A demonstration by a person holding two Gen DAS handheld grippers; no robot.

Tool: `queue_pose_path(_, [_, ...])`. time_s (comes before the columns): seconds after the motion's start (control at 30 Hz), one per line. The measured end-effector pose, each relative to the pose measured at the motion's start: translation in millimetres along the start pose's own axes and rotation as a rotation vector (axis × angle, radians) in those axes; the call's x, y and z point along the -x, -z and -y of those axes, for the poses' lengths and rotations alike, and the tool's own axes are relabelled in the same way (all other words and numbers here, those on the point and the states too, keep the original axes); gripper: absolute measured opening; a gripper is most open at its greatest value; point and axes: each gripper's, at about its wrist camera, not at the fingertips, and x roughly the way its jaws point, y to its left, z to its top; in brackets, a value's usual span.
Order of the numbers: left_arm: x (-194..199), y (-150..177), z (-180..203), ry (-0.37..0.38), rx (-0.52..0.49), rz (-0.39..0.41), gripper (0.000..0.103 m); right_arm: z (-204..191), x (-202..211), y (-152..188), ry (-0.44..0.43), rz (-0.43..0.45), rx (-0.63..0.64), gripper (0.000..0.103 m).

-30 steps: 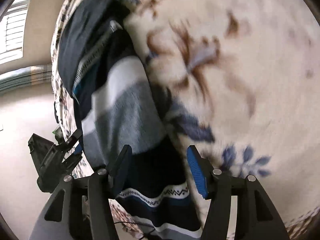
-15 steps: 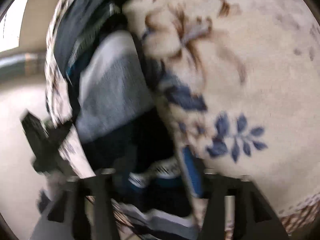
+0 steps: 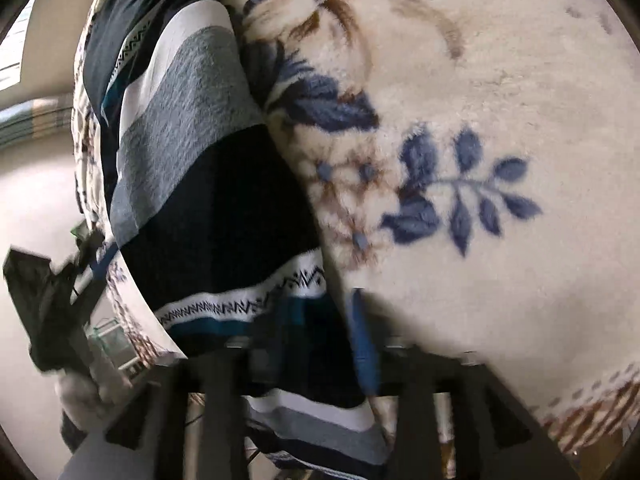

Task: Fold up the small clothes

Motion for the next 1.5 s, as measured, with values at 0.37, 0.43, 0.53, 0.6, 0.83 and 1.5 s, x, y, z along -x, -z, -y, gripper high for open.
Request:
queue_pose_path(0.37, [-12.5, 29.5, -15.5, -0.083, -0.062, 0.039, 0.006, -0.4, -9.7, 32.7, 0.019, 0.022, -0.01, 0.05])
queue_pose_path(0.43, [-15.0, 29.6, -12.2, -0.109, -0.115, 0.034, 0.006, -0.6, -14.2, 38.3, 0.016, 0.016, 0.01, 0.05])
queue_pose_path(0.53, [-17.4, 25.0, -20.2, -0.101, -0.099, 0.02, 0.007, -3.5, -33.5, 48.2, 0.03, 0.005, 0.031, 0.013])
queue_pose_path(0.6, [-18.4, 23.5, -22.8, -0.075, -0.063, -0.004, 0.007, 3.0, -41.2, 50.2, 0.068, -0.009, 0.021, 0.013])
queue_pose_path(0.83, [42.0, -3.7, 28.0, -0.104, -0.126, 0.13, 0.053, -16.5, 10.9, 23.3, -0.034, 0.092, 0.008, 0.036])
queue_pose_path(1.5, [-103.0, -151.6, 108.0, -0.274, -0.645, 0.019, 0.006, -72.3, 41.8, -169.8, -0.055, 0.257, 0.07, 0.052])
